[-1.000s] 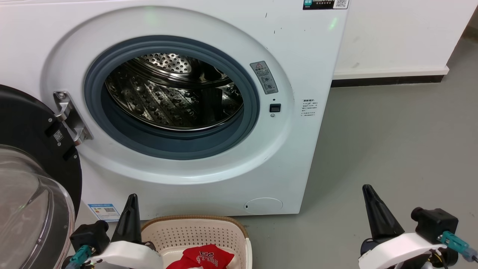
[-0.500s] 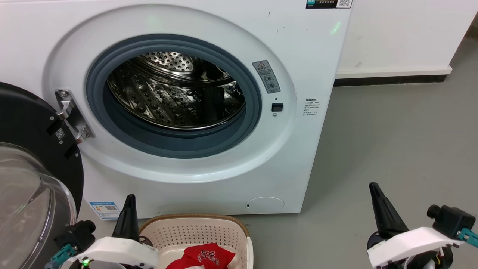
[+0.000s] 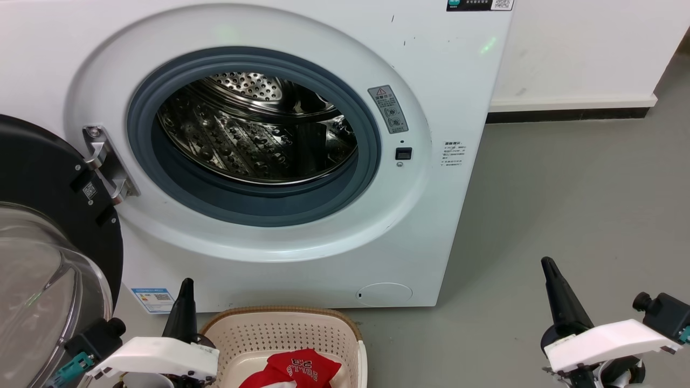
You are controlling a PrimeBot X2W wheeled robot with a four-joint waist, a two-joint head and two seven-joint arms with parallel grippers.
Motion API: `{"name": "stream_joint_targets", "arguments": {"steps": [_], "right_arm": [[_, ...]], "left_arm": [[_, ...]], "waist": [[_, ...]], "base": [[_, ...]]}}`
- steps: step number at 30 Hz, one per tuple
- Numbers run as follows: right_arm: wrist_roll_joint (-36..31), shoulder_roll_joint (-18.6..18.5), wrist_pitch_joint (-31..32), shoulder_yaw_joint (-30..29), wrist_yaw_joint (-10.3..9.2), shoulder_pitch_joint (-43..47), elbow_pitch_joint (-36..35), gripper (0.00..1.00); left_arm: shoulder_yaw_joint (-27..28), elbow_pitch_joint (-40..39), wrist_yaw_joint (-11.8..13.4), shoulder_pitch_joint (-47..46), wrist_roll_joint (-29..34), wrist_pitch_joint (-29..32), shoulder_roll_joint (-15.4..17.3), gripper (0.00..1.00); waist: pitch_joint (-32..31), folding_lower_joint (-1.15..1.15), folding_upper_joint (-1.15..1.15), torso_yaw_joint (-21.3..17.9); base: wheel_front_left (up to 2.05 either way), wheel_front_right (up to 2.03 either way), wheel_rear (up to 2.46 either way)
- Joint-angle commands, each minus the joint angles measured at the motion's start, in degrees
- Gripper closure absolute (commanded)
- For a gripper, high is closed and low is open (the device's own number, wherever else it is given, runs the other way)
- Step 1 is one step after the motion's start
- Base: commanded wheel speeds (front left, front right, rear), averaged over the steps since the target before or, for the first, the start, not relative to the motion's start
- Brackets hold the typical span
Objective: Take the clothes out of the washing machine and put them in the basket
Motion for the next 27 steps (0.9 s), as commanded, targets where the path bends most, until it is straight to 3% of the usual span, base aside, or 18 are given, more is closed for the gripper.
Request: {"name": "stream_joint_targets", "arguments": {"steps": [1,27], "right_arm": [[1.64,-0.40,0.26,-0.25,-0.01,-1.61,-0.34,1.00],[20.02,-0.61,2.81,-2.23,0.00,-3.24,2.09,1.00]], "left_arm": [[0.27,-0.46,-0.39,-1.69,-1.46,0.34,-0.04,1.00],[2.10,0.65,-1.82,-3.16,-19.09,4.83,-0.62,1.00]], "waist": [[0.02,0.00,0.00,0.02],[0.50,0.00,0.00,0.77]], "base": [[0.00,0.00,0.00],[0.00,0.00,0.00]]}}
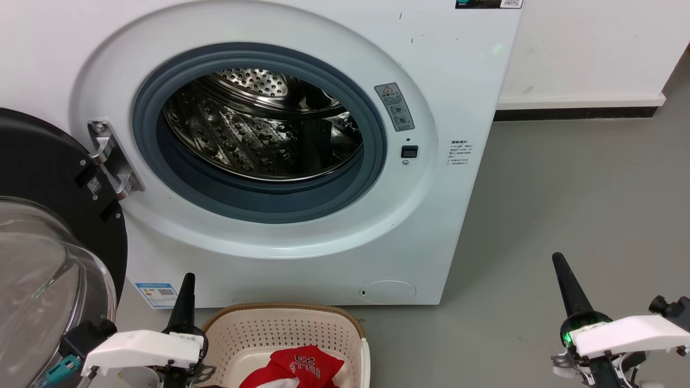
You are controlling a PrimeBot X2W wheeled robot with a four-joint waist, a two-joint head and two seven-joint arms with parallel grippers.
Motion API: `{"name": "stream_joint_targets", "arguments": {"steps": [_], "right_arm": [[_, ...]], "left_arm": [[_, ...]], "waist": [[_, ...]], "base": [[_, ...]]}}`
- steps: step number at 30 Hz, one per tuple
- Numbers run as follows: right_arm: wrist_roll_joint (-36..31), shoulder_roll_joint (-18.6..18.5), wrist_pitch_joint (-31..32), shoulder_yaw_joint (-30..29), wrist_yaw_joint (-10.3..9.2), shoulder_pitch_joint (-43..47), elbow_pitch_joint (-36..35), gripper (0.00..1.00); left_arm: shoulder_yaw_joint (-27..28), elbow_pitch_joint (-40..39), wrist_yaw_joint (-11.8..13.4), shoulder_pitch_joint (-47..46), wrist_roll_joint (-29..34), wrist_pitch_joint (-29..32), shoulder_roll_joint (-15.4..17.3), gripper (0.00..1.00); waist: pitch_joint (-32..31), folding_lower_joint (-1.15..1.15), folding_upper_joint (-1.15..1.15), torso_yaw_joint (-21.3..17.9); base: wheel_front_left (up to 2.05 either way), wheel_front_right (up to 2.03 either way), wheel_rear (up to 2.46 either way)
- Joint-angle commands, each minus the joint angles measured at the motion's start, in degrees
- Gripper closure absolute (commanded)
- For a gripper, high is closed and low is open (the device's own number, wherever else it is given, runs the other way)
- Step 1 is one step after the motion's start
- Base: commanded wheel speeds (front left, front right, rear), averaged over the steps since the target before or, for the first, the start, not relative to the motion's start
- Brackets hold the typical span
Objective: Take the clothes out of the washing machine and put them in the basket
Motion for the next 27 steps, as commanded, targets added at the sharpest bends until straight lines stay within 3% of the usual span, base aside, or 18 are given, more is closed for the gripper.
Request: {"name": "stream_joint_targets", "arguments": {"steps": [1,27], "right_arm": [[1.47,-0.34,0.24,-0.27,0.01,-1.48,-0.15,1.00],[15.52,-0.16,2.60,-2.21,0.00,-2.67,1.85,1.00]], "left_arm": [[0.25,-0.29,-0.45,-1.59,-1.42,0.38,0.08,1.00],[1.69,0.66,-1.50,-2.50,-15.23,3.89,-0.42,1.00]], "waist": [[0.02,0.00,0.00,0.04],[0.50,0.00,0.00,0.78]], "base": [[0.00,0.00,0.00],[0.00,0.00,0.00]]}}
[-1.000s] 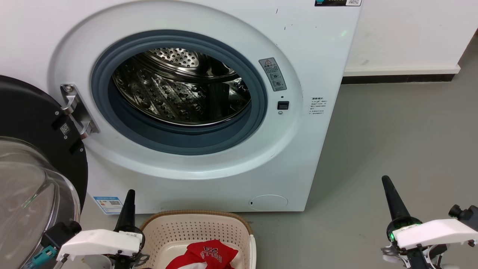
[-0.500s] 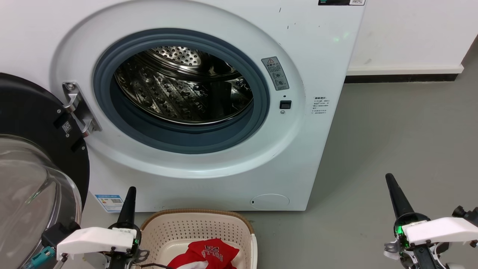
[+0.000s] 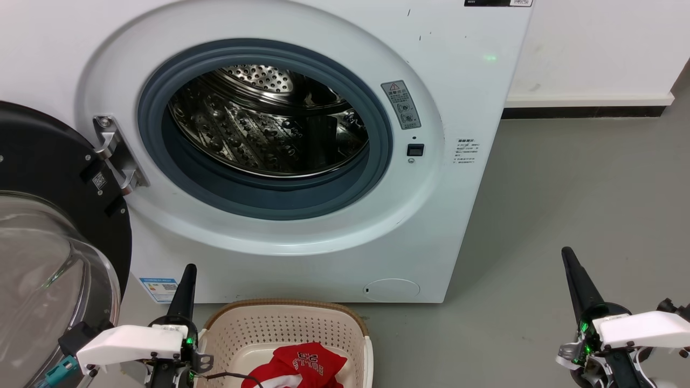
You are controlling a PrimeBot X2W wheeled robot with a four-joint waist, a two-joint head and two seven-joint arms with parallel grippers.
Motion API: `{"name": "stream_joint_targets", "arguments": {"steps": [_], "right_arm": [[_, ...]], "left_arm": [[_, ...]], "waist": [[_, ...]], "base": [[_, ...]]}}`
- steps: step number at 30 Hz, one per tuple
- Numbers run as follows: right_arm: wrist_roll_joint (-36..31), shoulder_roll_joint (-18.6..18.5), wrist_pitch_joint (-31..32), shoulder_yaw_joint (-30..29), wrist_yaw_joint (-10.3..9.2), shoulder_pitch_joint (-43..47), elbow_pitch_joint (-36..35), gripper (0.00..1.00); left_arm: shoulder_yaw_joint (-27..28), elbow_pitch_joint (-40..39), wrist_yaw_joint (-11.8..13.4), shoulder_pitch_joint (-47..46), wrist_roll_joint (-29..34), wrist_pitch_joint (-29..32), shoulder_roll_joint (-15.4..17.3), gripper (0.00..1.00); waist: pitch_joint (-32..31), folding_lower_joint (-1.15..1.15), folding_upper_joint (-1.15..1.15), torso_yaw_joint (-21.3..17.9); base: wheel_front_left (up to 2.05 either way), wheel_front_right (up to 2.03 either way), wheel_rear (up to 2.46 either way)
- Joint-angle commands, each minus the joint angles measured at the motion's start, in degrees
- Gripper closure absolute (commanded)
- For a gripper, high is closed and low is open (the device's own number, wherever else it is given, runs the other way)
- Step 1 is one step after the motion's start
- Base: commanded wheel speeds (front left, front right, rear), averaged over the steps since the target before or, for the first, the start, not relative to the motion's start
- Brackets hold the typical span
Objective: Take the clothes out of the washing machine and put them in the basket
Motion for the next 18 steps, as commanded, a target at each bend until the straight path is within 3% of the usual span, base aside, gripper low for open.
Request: {"name": "stream_joint_targets", "arguments": {"steps": [1,18], "right_arm": [[1.39,-0.14,0.31,-0.26,0.00,-1.10,0.12,1.00],[8.50,0.09,1.63,-1.39,0.00,-1.82,1.11,1.00]], "left_arm": [[0.29,-0.03,-0.26,-0.89,-1.30,0.36,0.00,1.00],[1.04,0.47,-0.87,-1.47,-8.40,2.20,-0.26,1.00]], "waist": [[0.03,0.00,0.00,0.04],[0.32,0.00,0.00,0.50]], "base": [[0.00,0.00,0.00],[0.00,0.00,0.00]]}}
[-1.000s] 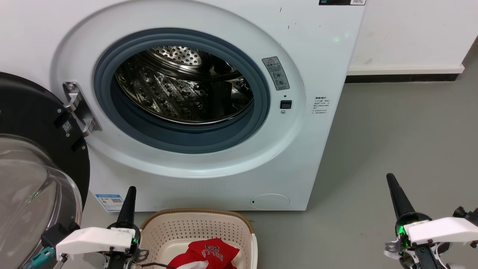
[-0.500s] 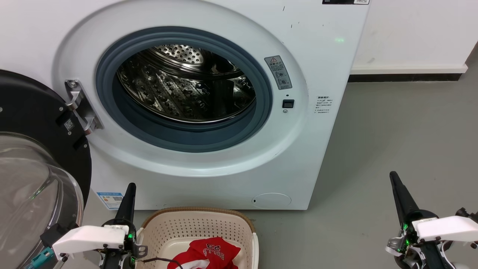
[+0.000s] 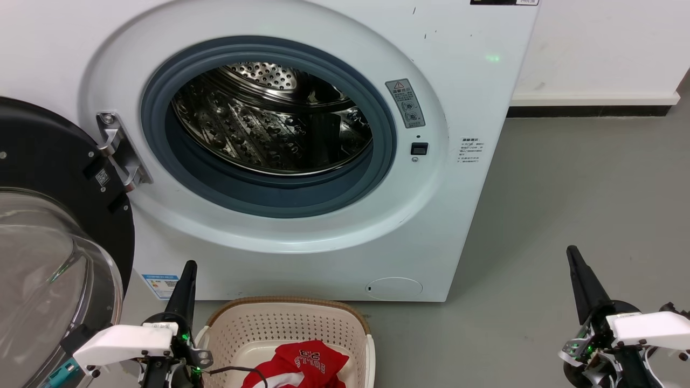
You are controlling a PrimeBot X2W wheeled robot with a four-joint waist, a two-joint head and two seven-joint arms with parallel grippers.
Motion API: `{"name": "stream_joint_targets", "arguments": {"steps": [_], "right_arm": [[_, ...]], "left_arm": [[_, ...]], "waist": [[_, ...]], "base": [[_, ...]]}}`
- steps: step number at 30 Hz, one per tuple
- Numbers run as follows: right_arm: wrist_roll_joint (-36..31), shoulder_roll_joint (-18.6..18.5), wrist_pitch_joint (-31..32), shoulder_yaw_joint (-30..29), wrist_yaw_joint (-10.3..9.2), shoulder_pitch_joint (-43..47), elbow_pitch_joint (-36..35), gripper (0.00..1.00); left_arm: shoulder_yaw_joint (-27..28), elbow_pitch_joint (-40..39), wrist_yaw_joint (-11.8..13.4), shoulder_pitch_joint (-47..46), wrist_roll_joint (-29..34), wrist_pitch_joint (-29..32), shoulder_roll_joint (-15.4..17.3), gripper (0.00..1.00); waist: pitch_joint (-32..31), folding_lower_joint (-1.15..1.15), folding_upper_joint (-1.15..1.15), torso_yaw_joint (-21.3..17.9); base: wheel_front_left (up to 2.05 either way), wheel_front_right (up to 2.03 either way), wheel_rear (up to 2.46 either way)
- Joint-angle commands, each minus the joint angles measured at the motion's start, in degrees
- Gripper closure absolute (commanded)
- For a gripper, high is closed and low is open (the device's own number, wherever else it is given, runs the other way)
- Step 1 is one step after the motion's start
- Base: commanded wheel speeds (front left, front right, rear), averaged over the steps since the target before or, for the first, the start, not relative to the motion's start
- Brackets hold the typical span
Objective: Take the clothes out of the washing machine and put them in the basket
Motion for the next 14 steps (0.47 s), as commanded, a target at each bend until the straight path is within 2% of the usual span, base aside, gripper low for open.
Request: {"name": "stream_joint_targets", "arguments": {"steps": [1,14], "right_arm": [[0.93,0.06,0.32,-0.22,0.00,-1.21,0.10,1.00],[6.02,0.24,1.25,-1.07,0.00,-1.45,0.87,1.00]], "left_arm": [[0.26,0.05,-0.34,-0.94,-0.73,0.24,-0.02,1.00],[0.81,0.40,-0.70,-1.19,-5.89,1.55,-0.25,1.00]], "waist": [[0.01,0.00,0.00,0.02],[0.25,0.00,0.00,0.40]], "base": [[0.00,0.00,0.00],[0.00,0.00,0.00]]}}
